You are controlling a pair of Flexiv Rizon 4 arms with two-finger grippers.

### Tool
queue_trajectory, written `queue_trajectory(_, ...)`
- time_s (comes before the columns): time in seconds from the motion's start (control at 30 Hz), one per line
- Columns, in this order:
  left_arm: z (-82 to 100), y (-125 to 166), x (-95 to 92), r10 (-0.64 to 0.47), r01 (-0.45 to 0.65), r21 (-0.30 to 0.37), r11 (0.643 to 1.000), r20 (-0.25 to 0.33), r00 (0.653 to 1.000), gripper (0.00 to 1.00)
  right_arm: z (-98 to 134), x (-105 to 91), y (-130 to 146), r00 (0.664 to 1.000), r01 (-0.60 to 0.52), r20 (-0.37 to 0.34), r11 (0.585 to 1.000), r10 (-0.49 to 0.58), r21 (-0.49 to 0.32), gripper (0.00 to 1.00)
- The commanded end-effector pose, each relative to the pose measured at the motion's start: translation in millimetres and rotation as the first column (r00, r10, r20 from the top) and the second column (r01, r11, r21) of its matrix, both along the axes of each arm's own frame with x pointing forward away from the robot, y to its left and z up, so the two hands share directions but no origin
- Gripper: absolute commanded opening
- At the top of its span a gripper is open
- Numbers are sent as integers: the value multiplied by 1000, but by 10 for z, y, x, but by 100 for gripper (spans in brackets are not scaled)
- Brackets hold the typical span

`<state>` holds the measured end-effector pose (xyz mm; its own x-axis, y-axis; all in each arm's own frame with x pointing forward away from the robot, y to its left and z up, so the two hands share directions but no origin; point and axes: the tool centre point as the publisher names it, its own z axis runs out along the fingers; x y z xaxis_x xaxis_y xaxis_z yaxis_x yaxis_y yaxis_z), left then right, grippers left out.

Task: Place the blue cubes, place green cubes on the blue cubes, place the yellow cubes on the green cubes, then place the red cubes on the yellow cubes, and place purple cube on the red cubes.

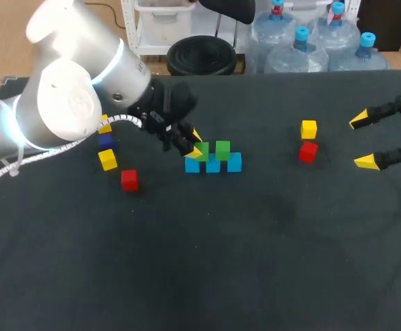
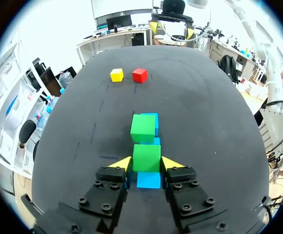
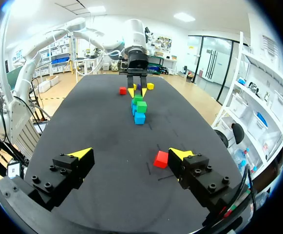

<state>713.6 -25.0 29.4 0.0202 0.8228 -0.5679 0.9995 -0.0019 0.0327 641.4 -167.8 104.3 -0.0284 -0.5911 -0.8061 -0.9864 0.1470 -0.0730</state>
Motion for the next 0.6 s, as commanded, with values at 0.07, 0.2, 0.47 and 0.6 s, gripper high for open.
queue_trajectory(0.07,-16,-17,42,-6,6,4,1000,-7,1000,0,-7,5,3,1000,0,1,1000,0,1,100)
queue_trajectory(0.2,-23,-19,50,-6,6,5,1000,-9,1000,0,-7,5,3,1000,0,1,1000,0,1,100)
queue_trajectory(0.47,-25,-12,73,-6,6,6,1000,-8,1000,0,-7,5,3,1000,0,1,1000,0,1,100)
queue_trajectory(0.6,-26,-9,76,-6,6,6,1000,-10,1000,0,-7,5,3,1000,0,1,1000,0,1,100)
